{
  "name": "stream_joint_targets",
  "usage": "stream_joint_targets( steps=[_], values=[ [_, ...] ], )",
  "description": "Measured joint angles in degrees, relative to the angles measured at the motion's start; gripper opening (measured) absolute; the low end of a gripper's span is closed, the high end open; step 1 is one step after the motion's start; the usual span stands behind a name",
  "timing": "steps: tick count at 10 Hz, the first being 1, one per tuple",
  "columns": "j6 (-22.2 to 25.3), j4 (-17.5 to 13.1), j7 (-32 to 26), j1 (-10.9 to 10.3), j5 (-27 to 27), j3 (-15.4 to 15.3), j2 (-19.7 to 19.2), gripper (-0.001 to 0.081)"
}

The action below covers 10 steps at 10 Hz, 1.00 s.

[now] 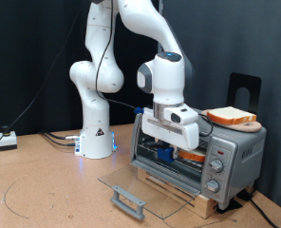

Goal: Make a piece of toast with the oven

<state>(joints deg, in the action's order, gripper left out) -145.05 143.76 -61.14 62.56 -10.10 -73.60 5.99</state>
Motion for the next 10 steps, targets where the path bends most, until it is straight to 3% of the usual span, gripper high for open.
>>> stream_joint_targets(
  steps=[2, 4, 7, 10],
  values=[
    [-1.9, -0.4, 1.7, 3.4, 11.6, 0.5, -4.4, 0.0396],
    [-1.8, -1.3, 2.1, 4.5, 19.1, 3.6, -8.1, 0.0396],
    [-1.8, -1.8, 2.1, 4.5, 22.4, 7.5, -11.9, 0.0396],
    [-1.5, -2.3, 1.2, 4.6, 22.0, 9.0, -14.4, 0.0396]
  ],
)
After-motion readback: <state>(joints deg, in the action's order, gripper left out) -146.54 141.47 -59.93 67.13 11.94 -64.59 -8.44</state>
